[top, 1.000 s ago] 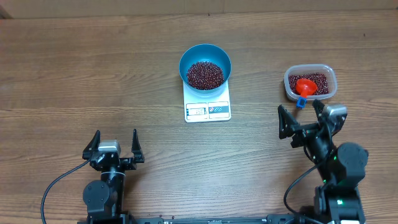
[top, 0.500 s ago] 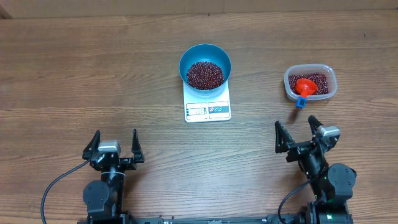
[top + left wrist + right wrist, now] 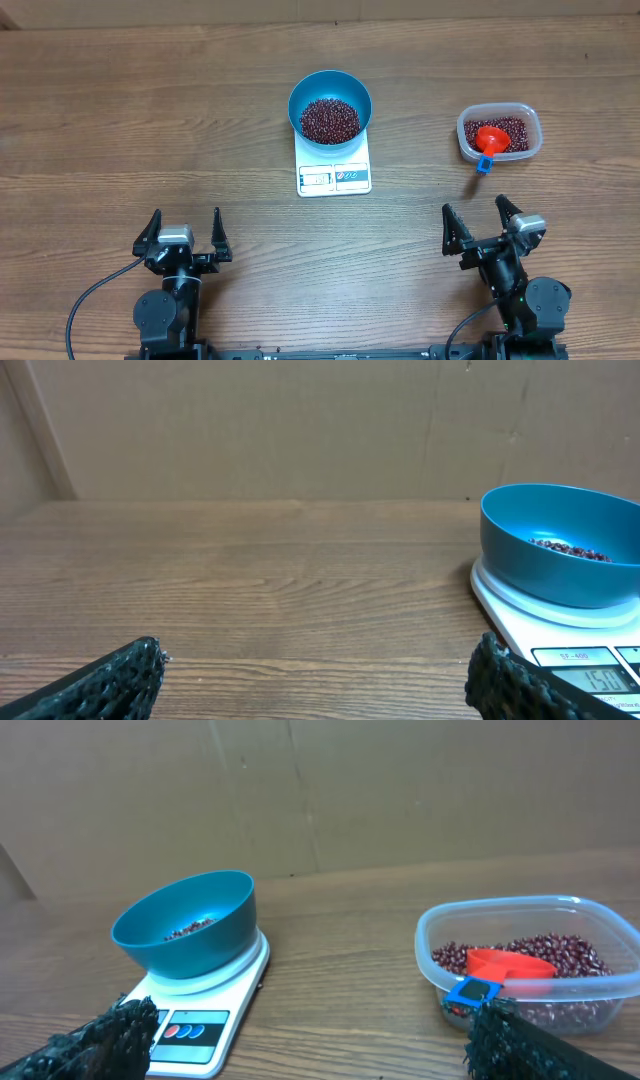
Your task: Scoop item into bowl and weigh 150g on scale
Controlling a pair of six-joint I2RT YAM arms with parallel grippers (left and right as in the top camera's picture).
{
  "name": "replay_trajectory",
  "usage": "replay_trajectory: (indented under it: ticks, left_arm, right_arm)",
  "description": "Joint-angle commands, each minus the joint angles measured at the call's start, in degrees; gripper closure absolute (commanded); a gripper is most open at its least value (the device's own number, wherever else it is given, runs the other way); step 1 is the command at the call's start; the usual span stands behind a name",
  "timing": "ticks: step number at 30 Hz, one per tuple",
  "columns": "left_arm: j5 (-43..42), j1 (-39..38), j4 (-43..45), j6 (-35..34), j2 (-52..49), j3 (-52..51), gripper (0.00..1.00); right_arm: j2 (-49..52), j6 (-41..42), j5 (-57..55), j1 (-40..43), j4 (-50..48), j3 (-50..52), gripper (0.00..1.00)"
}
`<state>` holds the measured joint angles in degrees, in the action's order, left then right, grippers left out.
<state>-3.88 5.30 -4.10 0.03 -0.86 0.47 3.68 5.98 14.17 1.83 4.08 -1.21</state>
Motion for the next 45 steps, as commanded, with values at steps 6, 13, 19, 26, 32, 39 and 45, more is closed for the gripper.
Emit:
replay_trajectory:
  ticks: [6, 13, 19, 26, 32, 39, 45]
  left_arm:
    - [0.0, 0.4, -0.2, 0.9, 0.6, -0.2, 0.0]
    - [0.0, 0.4, -0.2, 0.9, 0.6, -0.2, 0.0]
    - [0.0, 0.4, -0.2, 0.9, 0.6, -0.2, 0.0]
    - [0.0, 0.4, -0.2, 0.9, 0.6, -0.2, 0.0]
    - [0.0, 0.4, -0.2, 0.9, 0.6, -0.2, 0.0]
    - [0.0, 0.4, -0.2, 0.9, 0.6, -0.2, 0.0]
    - [0.0, 0.4, -0.2, 0.9, 0.6, -0.2, 0.0]
  right_arm:
    - [-1.3, -0.1, -0.7, -1.3, -0.6, 0.8, 0.0]
    - [-2.5, -4.9, -0.8, -2.9, -0.3, 0.8, 0.0]
    - [-3.6, -15.3, 5.6, -2.9, -0.7, 0.8, 0.0]
    - [-3.6, -16.8, 3.9, -2.8, -0.6, 0.8, 0.0]
    - [-3.6, -16.8, 2.8, -2.7, -0.5, 0.8, 0.0]
    - [-3.6, -16.4, 0.8, -2.7, -0.3, 0.7, 0.0]
    - [-3.6, -16.1, -1.1, -2.7, -0.1, 0.7, 0.0]
